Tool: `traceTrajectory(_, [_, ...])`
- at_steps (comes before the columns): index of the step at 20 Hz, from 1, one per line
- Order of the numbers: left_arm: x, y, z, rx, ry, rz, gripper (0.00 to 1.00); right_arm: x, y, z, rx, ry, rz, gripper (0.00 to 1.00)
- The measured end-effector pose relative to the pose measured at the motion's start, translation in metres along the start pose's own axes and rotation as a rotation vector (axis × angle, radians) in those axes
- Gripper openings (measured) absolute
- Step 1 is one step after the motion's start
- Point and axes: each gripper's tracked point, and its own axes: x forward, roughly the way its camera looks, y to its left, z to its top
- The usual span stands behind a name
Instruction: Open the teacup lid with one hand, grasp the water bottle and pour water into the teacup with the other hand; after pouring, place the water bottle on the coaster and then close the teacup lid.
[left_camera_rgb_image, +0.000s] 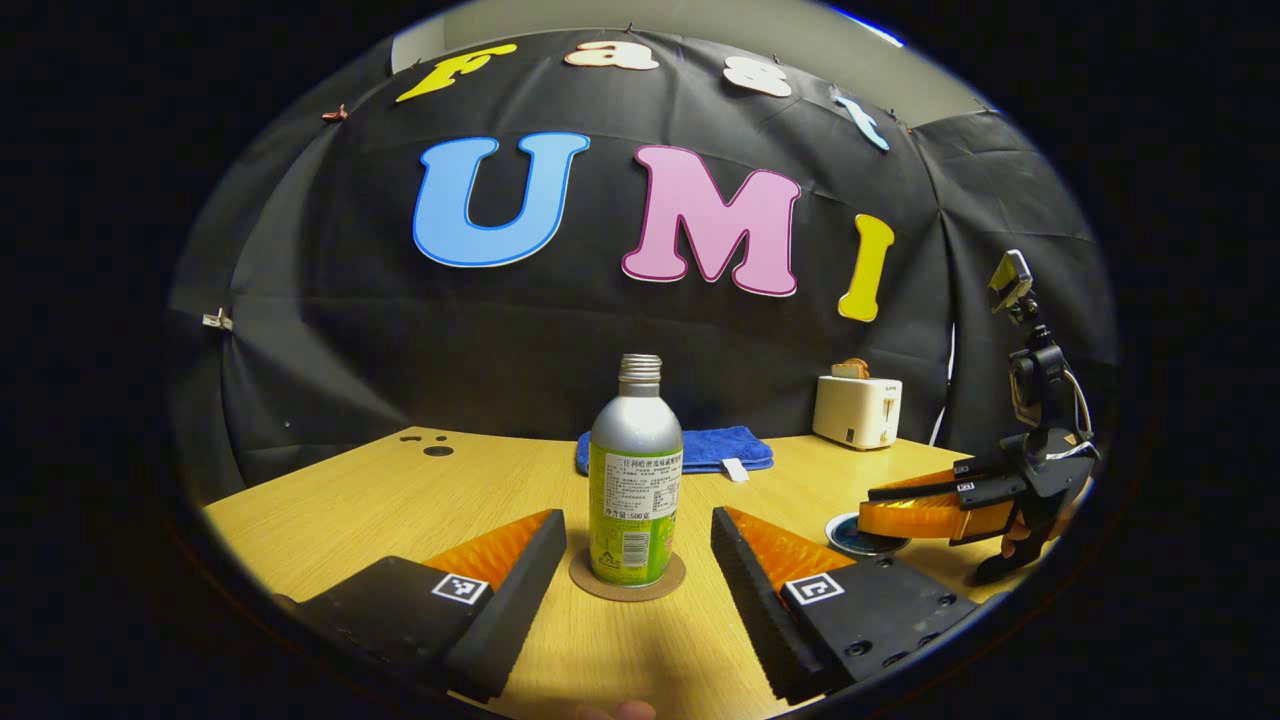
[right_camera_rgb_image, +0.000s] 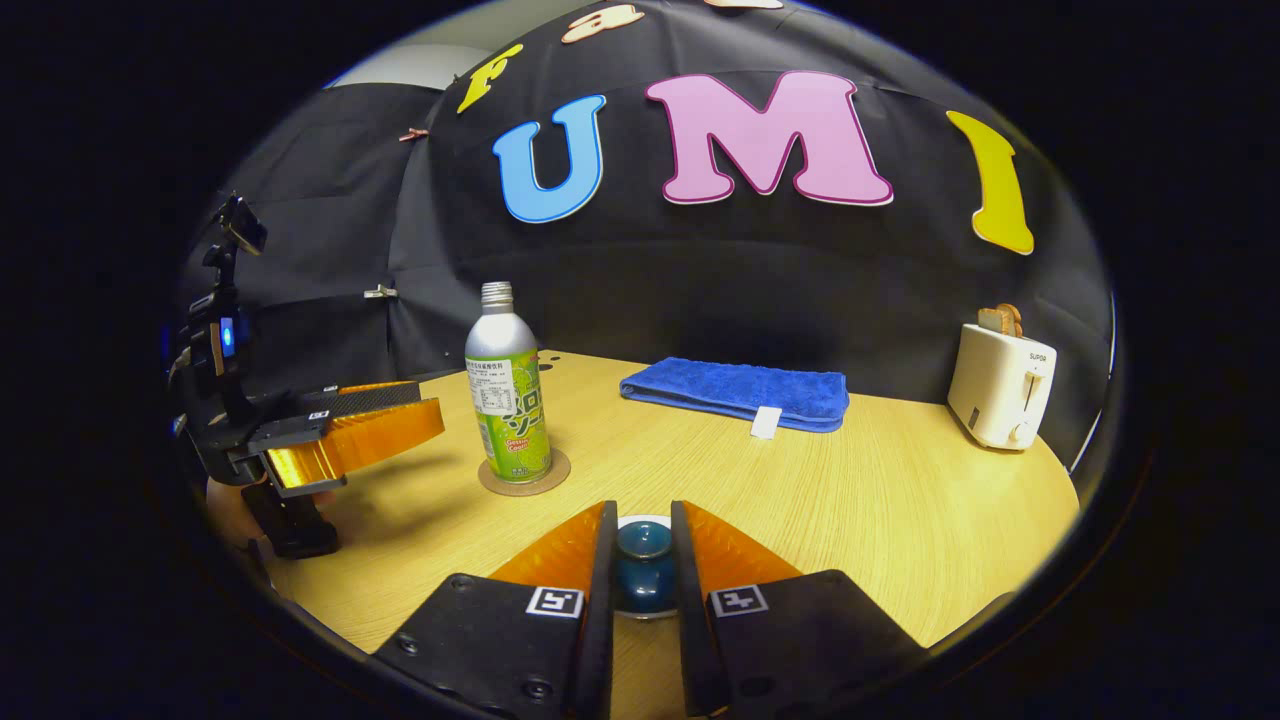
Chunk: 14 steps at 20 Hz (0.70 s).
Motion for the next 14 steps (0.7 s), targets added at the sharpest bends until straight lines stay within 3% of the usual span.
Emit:
traceTrajectory(4, [0.000,-0.001,-0.002,-0.006,0.005,-0.002,0.92,0.000,-0.001,0.000,0.003,0.001,0.000,0.32])
traceTrajectory(6, [0.001,-0.001,-0.002,-0.008,0.006,-0.003,0.92,-0.003,-0.002,0.005,0.006,-0.013,-0.003,0.37])
traceTrajectory(10, [0.000,-0.007,0.000,-0.004,0.008,-0.010,0.92,-0.017,-0.013,0.028,0.020,-0.091,-0.034,0.79])
traceTrajectory(14, [-0.002,-0.018,0.002,0.001,0.009,-0.027,0.92,-0.047,-0.031,0.058,0.025,-0.216,-0.087,0.90])
